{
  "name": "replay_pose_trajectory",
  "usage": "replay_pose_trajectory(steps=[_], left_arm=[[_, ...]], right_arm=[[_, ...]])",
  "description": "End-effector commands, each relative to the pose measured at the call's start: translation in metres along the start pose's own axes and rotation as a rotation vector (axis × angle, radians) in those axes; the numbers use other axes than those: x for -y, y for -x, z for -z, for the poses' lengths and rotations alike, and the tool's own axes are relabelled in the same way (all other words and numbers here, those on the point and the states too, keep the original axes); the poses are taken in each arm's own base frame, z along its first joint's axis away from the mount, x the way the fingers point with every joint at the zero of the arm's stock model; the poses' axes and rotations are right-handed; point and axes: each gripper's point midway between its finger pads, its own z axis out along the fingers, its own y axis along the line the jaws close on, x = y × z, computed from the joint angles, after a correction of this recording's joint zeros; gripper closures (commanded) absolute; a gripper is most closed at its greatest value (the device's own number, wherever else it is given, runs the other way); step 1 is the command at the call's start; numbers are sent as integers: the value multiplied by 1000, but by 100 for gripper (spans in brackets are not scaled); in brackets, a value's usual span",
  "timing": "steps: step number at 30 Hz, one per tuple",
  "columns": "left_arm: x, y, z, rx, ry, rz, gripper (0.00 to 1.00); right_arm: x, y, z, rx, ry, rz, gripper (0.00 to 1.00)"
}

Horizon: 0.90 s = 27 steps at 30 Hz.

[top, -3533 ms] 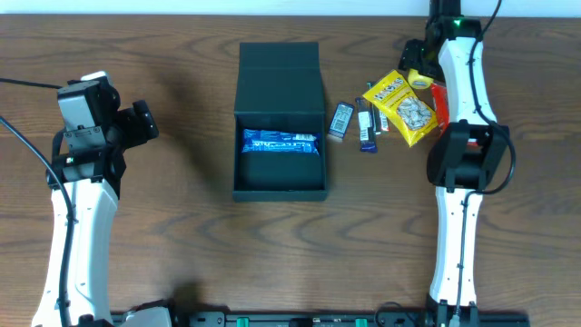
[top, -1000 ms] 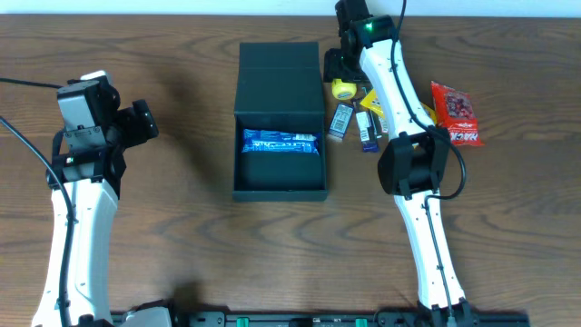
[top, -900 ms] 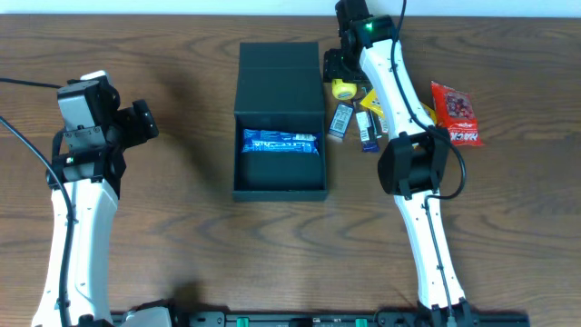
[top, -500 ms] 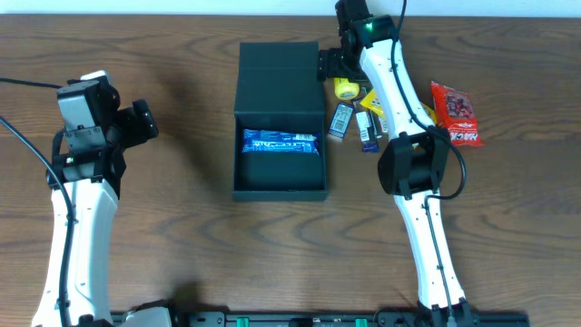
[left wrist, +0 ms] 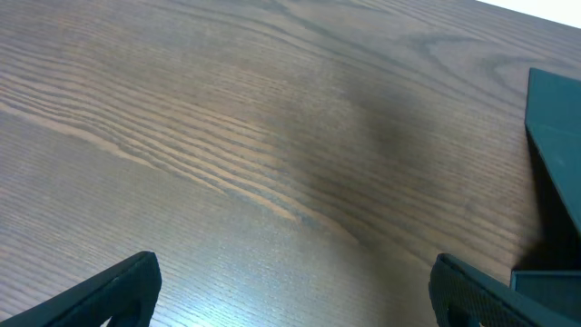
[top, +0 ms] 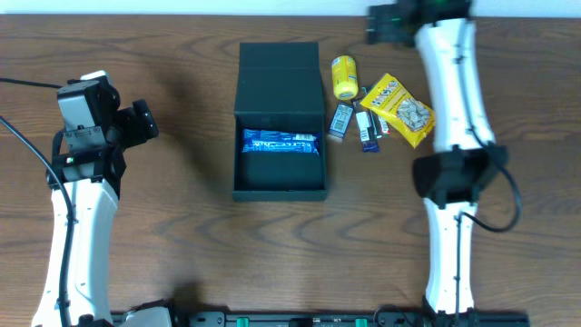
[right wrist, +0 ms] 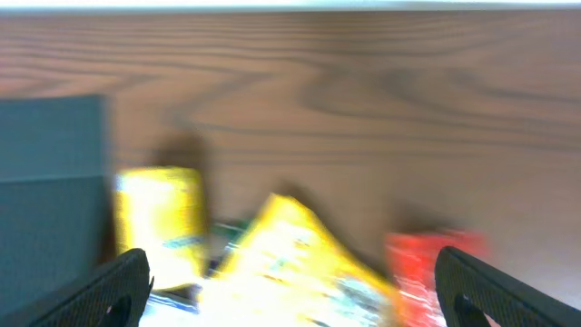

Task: Pack container
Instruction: 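Move the right gripper rightward over the red snack bag, then descend and grasp the red snack bag with the right gripper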

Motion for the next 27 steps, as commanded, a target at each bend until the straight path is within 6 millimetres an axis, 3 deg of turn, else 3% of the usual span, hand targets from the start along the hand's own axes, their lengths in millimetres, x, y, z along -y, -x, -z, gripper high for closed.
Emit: replay_pose_trajectory(steps=[1,6,8,12,19,27], left_arm=[[-1,11,4,23,1,4,5],[-1,11,4,23,0,4,5],[-1,10,4,22,1,4,5],[-1,11,4,23,0,6,5],[-1,11,4,23,0,12,5],[-1,10,4,23,0,12,5]], right_arm=[[60,-14,-4,-74,-151,58,1],[128,-50,-23,-228,-175,-21,1],[135,-63,-35,-277,-112,-19,1],[138,-81,-54,-339,-85,-3,1],[118,-114,-86,-446,-59,73,1],[105,-139,-105,-513,-50,133,1]])
